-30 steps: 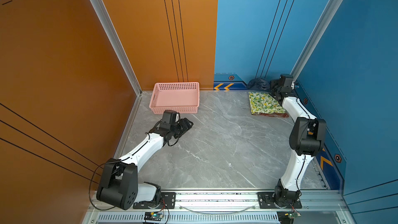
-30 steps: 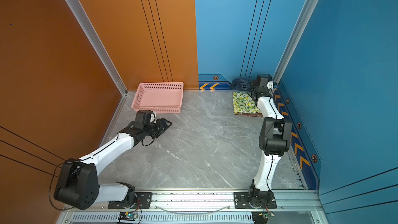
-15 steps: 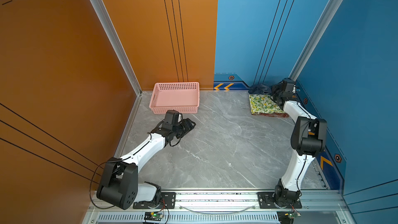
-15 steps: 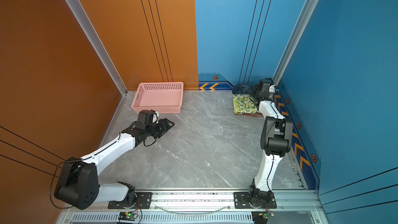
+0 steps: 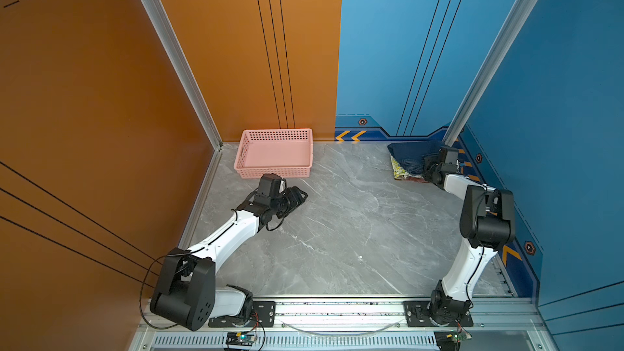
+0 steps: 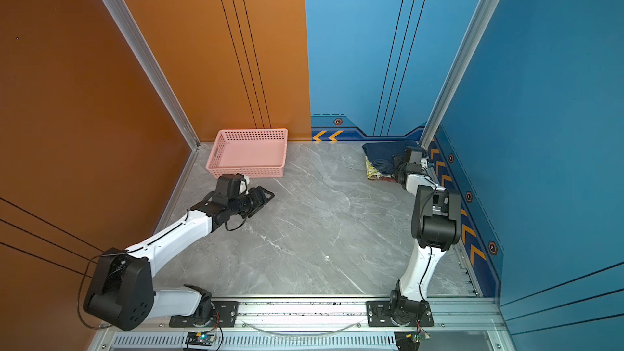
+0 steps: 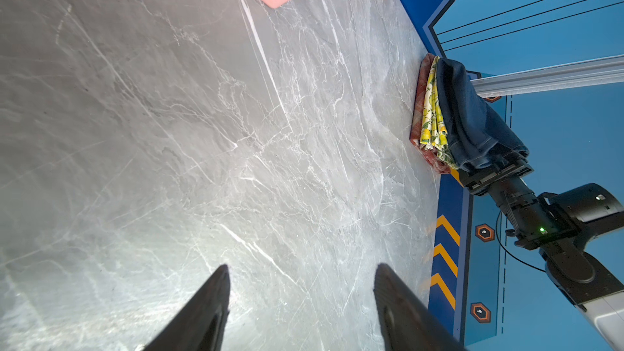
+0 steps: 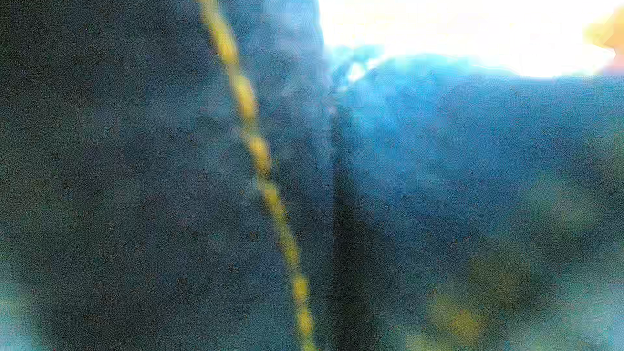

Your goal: Fold and stack the skirts

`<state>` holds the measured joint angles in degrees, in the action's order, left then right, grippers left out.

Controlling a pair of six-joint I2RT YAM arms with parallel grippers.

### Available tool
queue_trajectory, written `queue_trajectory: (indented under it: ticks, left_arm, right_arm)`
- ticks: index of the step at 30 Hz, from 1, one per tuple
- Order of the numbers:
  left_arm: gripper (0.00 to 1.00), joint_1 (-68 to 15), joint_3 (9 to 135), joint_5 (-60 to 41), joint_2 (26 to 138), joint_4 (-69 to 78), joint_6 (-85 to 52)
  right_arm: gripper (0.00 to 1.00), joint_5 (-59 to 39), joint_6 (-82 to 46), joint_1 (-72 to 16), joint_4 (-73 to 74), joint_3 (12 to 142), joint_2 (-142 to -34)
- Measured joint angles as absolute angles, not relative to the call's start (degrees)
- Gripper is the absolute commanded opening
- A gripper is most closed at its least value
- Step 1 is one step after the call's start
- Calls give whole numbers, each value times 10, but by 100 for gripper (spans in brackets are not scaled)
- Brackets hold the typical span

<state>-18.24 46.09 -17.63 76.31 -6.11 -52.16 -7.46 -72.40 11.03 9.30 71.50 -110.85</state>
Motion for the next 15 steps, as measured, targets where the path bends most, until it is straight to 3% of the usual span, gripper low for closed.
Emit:
queue_trajectory:
  ticks: [2,9,12,15]
  left_arm:
    - [74,-182,460,-176,756,-62,-524]
    - [85,-169,460,-167,715,-92,-507]
    - [97,-150,460,-152,682,-128,-479]
    - [98,-127,460,-110,626,-174,-437]
  right_arm:
    - [100,-88,-724,114,79,701,-1084]
    - [100,-110,-691,119,20,662,-982]
    - [100,-118,-643,119,1,641,-938]
    - [100,-121,-567,114,-1,601,-886]
